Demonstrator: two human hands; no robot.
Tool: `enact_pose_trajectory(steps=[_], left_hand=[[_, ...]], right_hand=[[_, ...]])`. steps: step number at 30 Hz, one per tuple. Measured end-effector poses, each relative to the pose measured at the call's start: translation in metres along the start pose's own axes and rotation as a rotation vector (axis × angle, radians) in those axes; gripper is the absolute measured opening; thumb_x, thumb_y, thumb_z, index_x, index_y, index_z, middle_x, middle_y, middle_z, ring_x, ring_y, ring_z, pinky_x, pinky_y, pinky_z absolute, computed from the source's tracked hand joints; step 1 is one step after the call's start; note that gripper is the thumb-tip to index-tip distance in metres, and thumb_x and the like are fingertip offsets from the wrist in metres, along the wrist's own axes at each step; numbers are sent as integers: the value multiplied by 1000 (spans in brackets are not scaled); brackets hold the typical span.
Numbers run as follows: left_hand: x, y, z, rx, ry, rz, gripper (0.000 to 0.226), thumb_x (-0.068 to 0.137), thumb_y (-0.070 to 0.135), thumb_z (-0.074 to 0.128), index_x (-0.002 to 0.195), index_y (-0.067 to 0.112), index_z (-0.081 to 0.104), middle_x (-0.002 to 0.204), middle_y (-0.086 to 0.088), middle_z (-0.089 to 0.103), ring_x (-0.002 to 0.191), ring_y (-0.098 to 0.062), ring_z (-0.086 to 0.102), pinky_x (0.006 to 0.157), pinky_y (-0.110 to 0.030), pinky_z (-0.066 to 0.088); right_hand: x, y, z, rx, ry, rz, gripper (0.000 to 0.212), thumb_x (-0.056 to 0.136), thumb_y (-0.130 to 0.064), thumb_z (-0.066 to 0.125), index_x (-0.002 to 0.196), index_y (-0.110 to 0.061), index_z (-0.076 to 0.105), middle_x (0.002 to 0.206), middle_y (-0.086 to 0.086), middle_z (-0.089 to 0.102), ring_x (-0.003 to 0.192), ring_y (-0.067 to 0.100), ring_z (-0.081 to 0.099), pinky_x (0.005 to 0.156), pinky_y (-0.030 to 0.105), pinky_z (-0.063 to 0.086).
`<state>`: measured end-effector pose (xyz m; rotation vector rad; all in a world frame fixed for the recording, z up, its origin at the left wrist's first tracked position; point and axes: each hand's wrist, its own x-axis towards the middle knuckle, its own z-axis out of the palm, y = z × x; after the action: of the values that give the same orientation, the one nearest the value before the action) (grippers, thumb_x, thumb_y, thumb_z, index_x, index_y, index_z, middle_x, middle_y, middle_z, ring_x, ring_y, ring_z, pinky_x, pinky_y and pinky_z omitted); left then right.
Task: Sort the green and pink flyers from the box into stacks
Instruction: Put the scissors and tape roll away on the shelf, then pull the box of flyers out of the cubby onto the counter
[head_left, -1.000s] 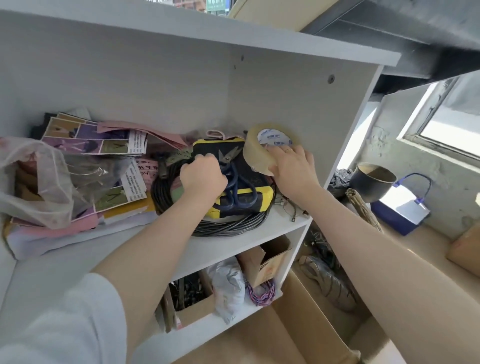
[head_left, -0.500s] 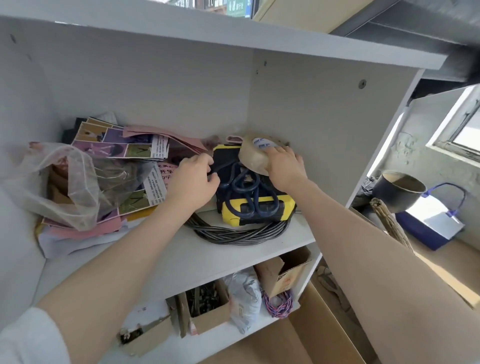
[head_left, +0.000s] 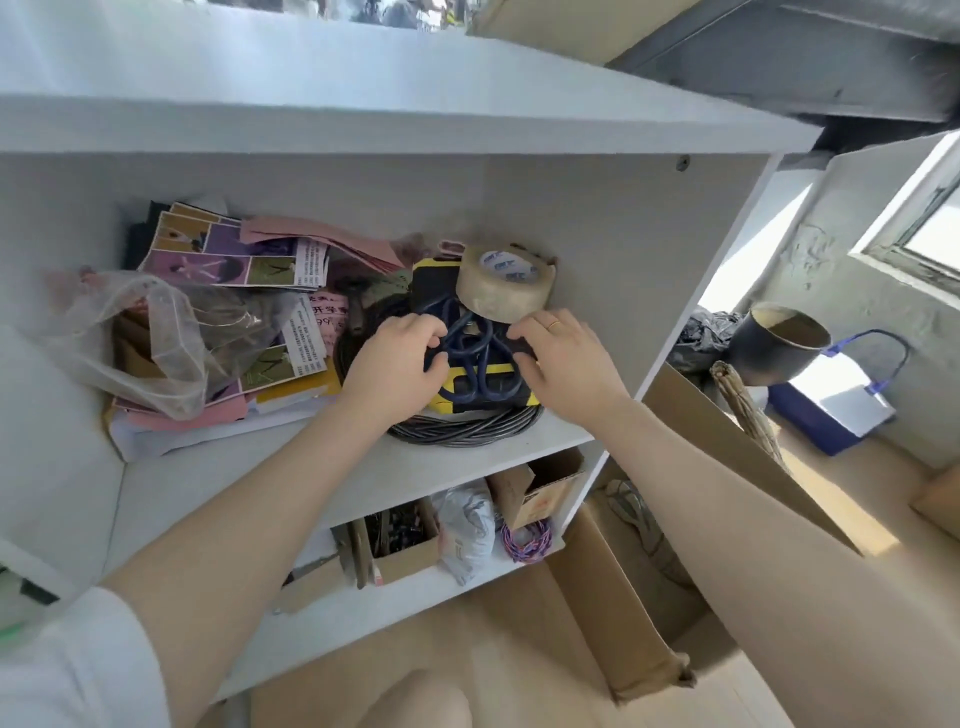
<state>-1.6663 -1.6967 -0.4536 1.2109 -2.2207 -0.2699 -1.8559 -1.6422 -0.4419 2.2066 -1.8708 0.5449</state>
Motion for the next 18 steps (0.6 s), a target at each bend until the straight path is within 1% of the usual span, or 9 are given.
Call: enact_pose_trajectory(steps=[1,3,5,8,10,12,15,16,18], left_hand=[[-6,6,-8,7,-65,-20,31,90,19,51,120,12,53,112,-2,60,110,-21,50,83,-35,44],[-20,19,-31,36,-254,-83,33,91,22,50,123,14,49,110,-2,60,103,-24,55,80,-36,48],[-36,33,-61,79,-409,-123,34,91,24,49,124,14,47,112,-6,58,100,-26,56,77,-35,47],[-69,56,-114,83,-509,-174,33,93,25,47,124,14,48,117,-6,56,98,-24,55,74,-32,43],[-95,70,-152,13,-497,-289,34,93,25,47,125,14,49,118,-3,56,97,-21,54,75,-28,41],[-125,84,-195,-44,-462,-429,34,93,23,47,125,13,49,117,-4,57,98,-21,54,75,-25,39],[-186,105,-255,-45,-400,-583,28,92,21,47,118,12,53,113,-6,61,96,-22,56,79,-29,44],[-210,113,-275,-39,-369,-643,28,92,22,46,117,13,54,111,-5,61,94,-21,56,80,-31,46],[-260,125,-314,-30,-293,-762,27,92,22,46,117,15,54,110,-2,60,90,-18,54,79,-31,46]], right_hand=[[-8,-5,-10,18,-61,6,28,92,-17,50,118,-10,57,118,8,60,109,28,49,86,37,39],[-22,-18,-34,37,-217,14,30,93,-19,48,120,-11,55,121,7,59,111,27,48,89,37,39],[-29,-36,-61,55,-373,-10,33,93,-17,45,124,-11,52,128,8,55,117,28,46,93,38,41],[-26,-65,-109,99,-512,-28,37,93,-20,44,130,-13,47,132,6,51,122,26,44,94,39,43],[-24,-89,-140,161,-582,-56,38,95,-26,45,131,-13,46,132,6,52,121,24,45,95,39,43],[-26,-115,-168,219,-649,-109,40,95,-31,46,131,-13,46,129,5,53,120,22,47,94,37,44],[-37,-159,-201,264,-689,-234,39,95,-33,46,130,-14,46,127,3,54,117,20,48,93,35,44],[-42,-177,-210,278,-692,-287,38,96,-33,45,130,-15,46,126,2,54,117,20,48,92,34,44],[-55,-217,-224,309,-706,-399,36,96,-33,44,127,-14,47,124,3,54,114,21,49,88,33,43]])
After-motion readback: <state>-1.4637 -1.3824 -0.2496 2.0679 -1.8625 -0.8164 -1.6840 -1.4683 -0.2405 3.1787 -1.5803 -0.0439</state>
